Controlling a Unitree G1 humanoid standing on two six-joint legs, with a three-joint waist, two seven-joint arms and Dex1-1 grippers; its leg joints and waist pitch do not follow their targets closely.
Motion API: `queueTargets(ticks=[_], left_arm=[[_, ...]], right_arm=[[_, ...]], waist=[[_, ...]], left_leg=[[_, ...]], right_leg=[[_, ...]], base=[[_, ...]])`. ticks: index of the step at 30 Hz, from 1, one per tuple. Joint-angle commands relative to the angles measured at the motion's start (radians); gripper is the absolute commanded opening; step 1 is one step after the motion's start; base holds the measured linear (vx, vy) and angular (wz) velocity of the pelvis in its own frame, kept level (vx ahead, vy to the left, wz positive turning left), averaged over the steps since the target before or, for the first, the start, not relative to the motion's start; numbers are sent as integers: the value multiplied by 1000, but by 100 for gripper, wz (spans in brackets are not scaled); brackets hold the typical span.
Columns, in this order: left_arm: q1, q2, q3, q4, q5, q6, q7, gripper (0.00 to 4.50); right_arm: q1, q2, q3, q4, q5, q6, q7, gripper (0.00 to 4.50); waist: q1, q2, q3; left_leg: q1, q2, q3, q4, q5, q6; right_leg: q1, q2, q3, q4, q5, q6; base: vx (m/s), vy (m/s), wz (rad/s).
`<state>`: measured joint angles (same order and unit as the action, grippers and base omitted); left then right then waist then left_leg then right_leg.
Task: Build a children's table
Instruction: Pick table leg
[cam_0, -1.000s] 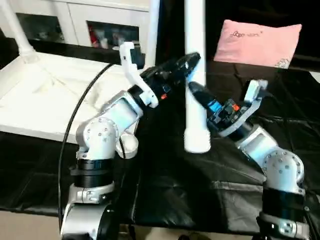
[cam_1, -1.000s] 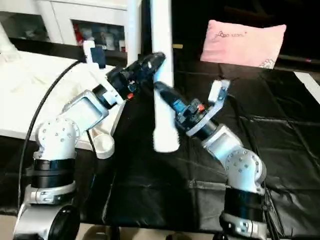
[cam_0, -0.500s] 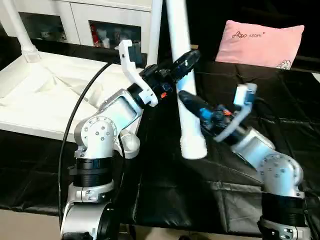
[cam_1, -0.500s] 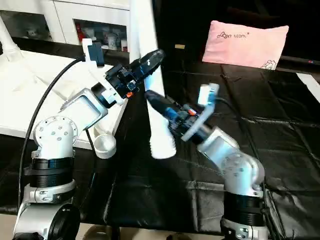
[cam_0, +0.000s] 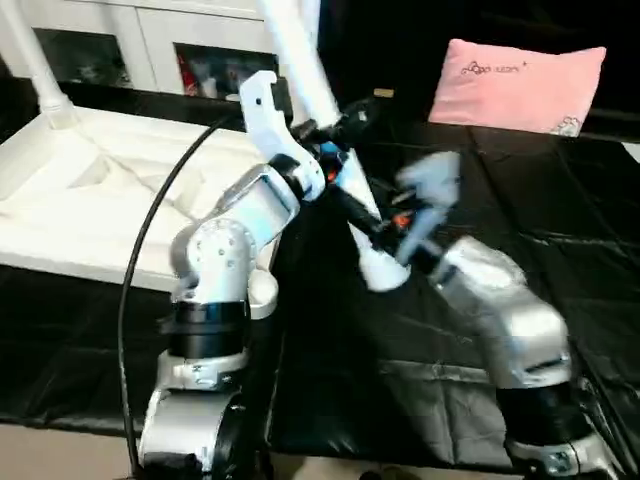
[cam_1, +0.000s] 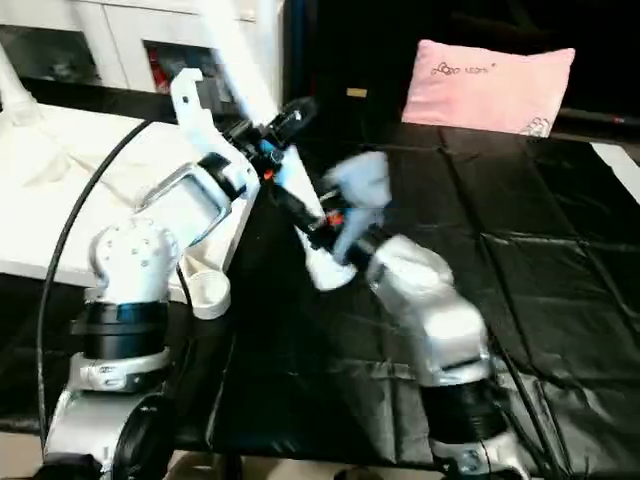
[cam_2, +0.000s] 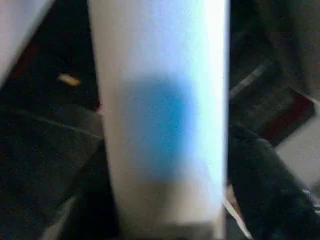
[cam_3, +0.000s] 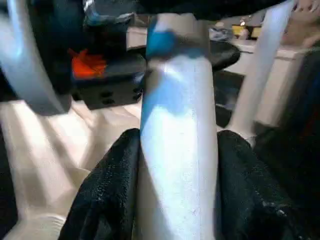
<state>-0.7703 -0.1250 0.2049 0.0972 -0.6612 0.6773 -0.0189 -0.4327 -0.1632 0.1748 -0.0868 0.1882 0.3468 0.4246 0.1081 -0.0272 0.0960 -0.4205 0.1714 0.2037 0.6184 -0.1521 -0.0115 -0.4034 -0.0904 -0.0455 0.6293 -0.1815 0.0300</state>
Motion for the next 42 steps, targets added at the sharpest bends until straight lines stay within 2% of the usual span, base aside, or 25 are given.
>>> queueTargets(ticks=[1, 3, 6, 8, 16, 20, 21, 22, 23, 24, 26, 27, 29, 31, 32, 33, 34, 37, 39, 42], left_arm=[[-37, -20, 2, 12, 12, -24, 39, 275], [-40, -41, 18, 14, 13, -36, 72, 247], [-43, -67, 36, 11, 11, -48, 110, 233], [-43, -73, 38, 7, 10, -50, 117, 199], [-48, -94, 49, 9, -14, -64, 155, 177], [-53, -88, 43, 16, -14, -73, 152, 177], [-53, -86, 42, 17, -15, -74, 152, 177], [-56, -69, 34, 22, -5, -81, 141, 177], [-57, -65, 32, 24, -1, -83, 138, 177], [-65, -21, 12, 35, 31, -95, 105, 177], [-71, 4, 1, 43, 47, -103, 87, 177], [-80, 30, -2, 55, 56, -110, 67, 176], [-86, 54, -10, 63, 64, -111, 44, 175], [-101, 125, -46, 80, 86, -102, -46, 175], [-105, 149, -61, 84, 94, -99, -78, 175], [-105, 154, -64, 84, 95, -98, -84, 175], [-112, 196, -82, 93, 93, -77, -162, 175], [-125, 246, -104, 96, 80, -42, -265, 175], [-137, 282, -114, 89, 43, -4, -351, 175], [-147, 322, -131, 66, -10, 55, -443, 175]], right_arm=[[-19, -3, 57, -6, -47, -49, 4, 182], [-26, 2, 71, 3, -77, -77, -14, 182], [-37, 6, 92, 26, -141, -135, -49, 182], [-42, 4, 101, 39, -166, -159, -61, 182], [-51, 2, 122, 82, -239, -226, -81, 182], [-52, 9, 115, 84, -223, -230, -68, 182], [-52, 11, 113, 83, -218, -229, -66, 238], [-50, 26, 95, 74, -173, -218, -49, 252], [-48, 30, 89, 70, -157, -212, -41, 252], [-46, 43, 69, 60, -113, -205, -21, 252], [-45, 48, 59, 60, -93, -206, -9, 272], [-39, 58, 40, 56, -42, -187, 22, 284], [-37, 58, 27, 50, -19, -170, 35, 296], [-34, 62, -31, 23, 81, -90, 61, 316], [-35, 64, -54, 16, 111, -61, 60, 333], [-35, 65, -58, 15, 116, -56, 60, 339], [-40, 35, -89, 6, 180, 34, 104, 345], [-44, -19, -111, 2, 234, 78, 175, 372], [-58, -54, -140, 17, 269, 111, 208, 372], [-78, -104, -166, 30, 336, 200, 267, 381]], waist=[[-3, 3, -97], [-4, 3, -97], [-8, 2, -97], [-10, 2, -97], [-15, 5, -97], [-19, 4, -97], [-19, 4, -97], [-20, 2, -98], [-19, 4, -97], [-19, 5, -98], [-19, 5, -97], [-18, 5, -99], [-18, 6, -98], [-17, 5, -99], [-15, 11, -100], [-15, 11, -100], [-16, 12, -100], [-9, 12, -99], [-5, 12, -100], [-2, 11, -101]], left_leg=[[42, 52, -40, -87, -300, -112], [41, 52, -39, -86, -299, -100], [40, 51, -37, -84, -283, -82], [41, 50, -36, -83, -287, -77], [42, 50, -36, -83, -304, -75], [42, 50, -37, -83, -308, -71], [41, 50, -37, -82, -307, -68], [40, 50, -37, -82, -302, -66], [42, 51, -36, -82, -307, -60], [42, 51, -37, -82, -308, -57], [42, 52, -38, -84, -310, -53], [43, 52, -39, -83, -304, -55], [42, 52, -39, -84, -302, -51], [43, 51, -38, -84, -290, -46], [46, 53, -40, -85, -294, -46], [47, 54, -39, -86, -287, -54], [47, 55, -38, -87, -284, -61], [50, 51, -34, -85, -276, -69], [49, 50, -33, -84, -273, -77], [47, 51, -33, -82, -262, -77]], right_leg=[[32, -56, 37, -87, -257, -119], [31, -54, 37, -85, -243, -126], [33, -52, 37, -82, -214, -142], [33, -52, 37, -83, -223, -142], [32, -49, 36, -82, -219, -146], [33, -48, 36, -82, -220, -147], [33, -49, 36, -82, -218, -148], [34, -49, 36, -81, -215, -148], [33, -49, 37, -82, -216, -151], [33, -49, 37, -82, -215, -153], [32, -50, 36, -84, -225, -144], [33, -50, 36, -82, -218, -143], [33, -51, 36, -82, -210, -152], [32, -50, 36, -79, -199, -159], [31, -50, 36, -76, -207, -161], [30, -49, 36, -74, -193, -167], [29, -49, 36, -73, -183, -173], [32, -50, 35, -72, -175, -186], [33, -56, 36, -70, -187, -195], [35, -57, 35, -68, -181, -215]], base=[[0, 0, 0], [0, 0, 0], [0, 0, 0], [0, 0, 0], [0, 0, 0], [0, 0, 0], [0, 0, 0], [0, 0, 0], [0, 0, 0], [0, 0, 0], [0, 0, 0], [0, 0, 0], [0, 0, 0], [0, 0, 0], [0, 0, 0], [0, 0, 0], [0, 0, 0], [0, 0, 0], [0, 0, 0], [0, 0, 0]])
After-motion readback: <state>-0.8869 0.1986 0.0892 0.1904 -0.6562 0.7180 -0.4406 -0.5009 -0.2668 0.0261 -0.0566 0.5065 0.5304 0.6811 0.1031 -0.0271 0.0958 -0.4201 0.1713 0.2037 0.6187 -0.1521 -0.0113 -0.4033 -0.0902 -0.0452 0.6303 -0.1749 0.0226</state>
